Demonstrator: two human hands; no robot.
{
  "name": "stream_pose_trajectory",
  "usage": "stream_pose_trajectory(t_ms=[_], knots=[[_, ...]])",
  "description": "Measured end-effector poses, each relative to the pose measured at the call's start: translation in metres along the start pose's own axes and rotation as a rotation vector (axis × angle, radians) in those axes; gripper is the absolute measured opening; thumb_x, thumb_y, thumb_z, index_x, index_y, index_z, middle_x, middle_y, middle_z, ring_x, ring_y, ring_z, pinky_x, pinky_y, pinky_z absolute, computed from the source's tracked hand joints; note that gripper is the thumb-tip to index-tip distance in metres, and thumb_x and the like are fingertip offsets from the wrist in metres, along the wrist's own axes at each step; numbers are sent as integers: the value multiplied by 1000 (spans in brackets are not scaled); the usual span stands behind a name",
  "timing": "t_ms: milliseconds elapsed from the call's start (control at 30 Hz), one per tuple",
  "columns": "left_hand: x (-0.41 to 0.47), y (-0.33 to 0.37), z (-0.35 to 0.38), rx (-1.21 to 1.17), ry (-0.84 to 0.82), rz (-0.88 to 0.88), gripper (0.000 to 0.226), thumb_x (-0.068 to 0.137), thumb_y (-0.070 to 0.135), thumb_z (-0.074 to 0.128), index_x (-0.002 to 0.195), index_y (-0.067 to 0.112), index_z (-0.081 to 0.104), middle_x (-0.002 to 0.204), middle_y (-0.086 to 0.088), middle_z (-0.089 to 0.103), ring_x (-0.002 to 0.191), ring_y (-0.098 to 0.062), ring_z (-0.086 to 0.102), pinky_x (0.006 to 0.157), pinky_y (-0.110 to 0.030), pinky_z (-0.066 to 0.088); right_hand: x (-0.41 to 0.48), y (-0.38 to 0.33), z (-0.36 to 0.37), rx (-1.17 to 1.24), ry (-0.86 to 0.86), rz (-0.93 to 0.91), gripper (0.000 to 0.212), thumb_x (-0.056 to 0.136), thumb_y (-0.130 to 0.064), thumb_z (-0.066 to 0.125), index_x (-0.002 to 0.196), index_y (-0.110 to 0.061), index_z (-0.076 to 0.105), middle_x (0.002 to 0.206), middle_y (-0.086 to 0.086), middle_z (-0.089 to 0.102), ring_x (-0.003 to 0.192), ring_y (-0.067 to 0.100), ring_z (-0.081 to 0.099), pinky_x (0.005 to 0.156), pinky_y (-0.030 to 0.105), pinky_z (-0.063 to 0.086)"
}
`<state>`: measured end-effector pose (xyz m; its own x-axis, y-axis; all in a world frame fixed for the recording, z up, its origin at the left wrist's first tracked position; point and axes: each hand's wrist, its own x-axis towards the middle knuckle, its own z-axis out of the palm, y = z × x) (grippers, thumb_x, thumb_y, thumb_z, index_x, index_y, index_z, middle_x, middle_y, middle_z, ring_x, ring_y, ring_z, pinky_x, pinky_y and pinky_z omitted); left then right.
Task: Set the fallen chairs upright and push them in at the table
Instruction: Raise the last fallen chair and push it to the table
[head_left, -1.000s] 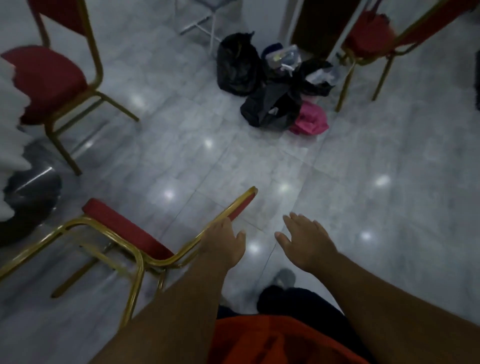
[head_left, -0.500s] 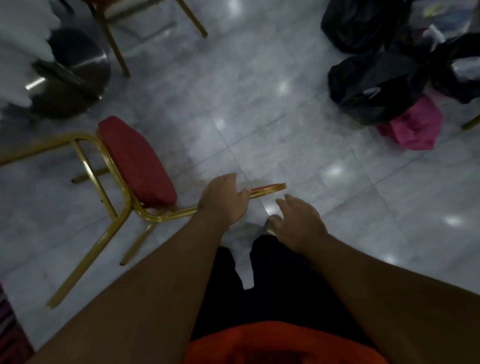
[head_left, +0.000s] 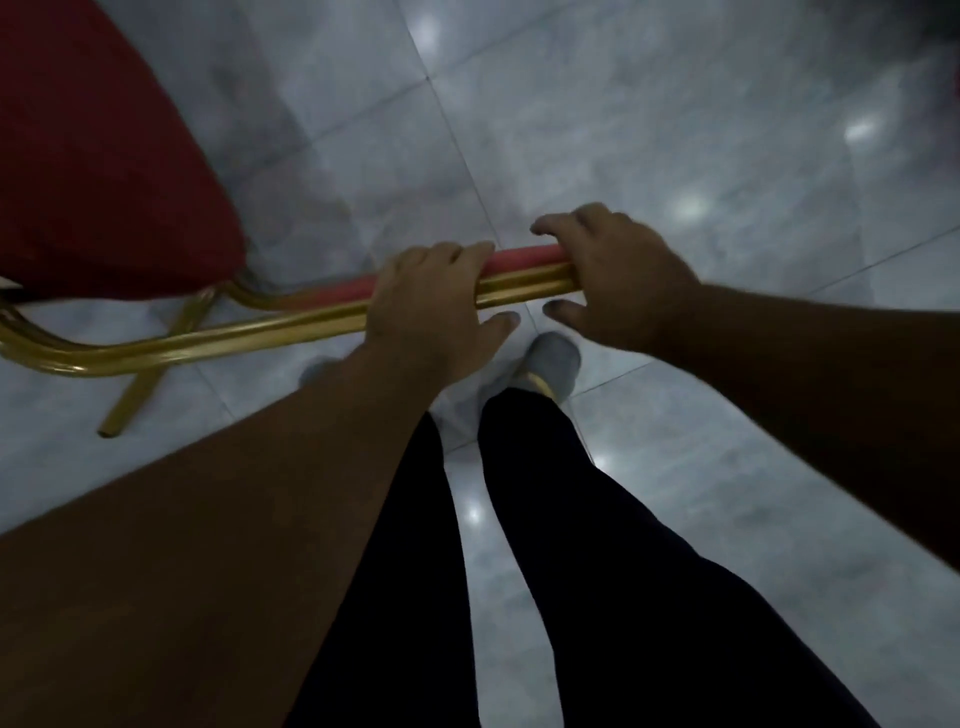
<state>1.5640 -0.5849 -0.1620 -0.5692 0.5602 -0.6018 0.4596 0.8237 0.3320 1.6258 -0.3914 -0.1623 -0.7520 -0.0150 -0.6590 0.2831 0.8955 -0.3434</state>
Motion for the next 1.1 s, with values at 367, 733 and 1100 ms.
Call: stream_pose_trajectory(t_ms=[367,733,1100], knots=[[7,13,15,43,303,70,38,85,52,65,108,22,68,104,0,66,95,-28,61,74,-40,43,1,14,17,-37,184,-188,35,86,-21,75,113,-6,57,108,19,57,94,36,51,73,44,43],[-11,9,-3,-56,356,47,34,87,44,69,115,24,69,105,0,65,99,-29,59,77,-43,47,-11,-6,4,-100,293,-231,29,87,-15,72,113,-6,62,101,17,60,91,37,52,65,41,41],[-145,-21,-109,-226,538,158,30,85,36,72,113,23,73,93,3,70,84,-26,63,73,-46,51,-117,-121,-81,-18,495,-347,36,90,-28,59,123,-16,69,99,7,66,84,32,53,67,44,44]])
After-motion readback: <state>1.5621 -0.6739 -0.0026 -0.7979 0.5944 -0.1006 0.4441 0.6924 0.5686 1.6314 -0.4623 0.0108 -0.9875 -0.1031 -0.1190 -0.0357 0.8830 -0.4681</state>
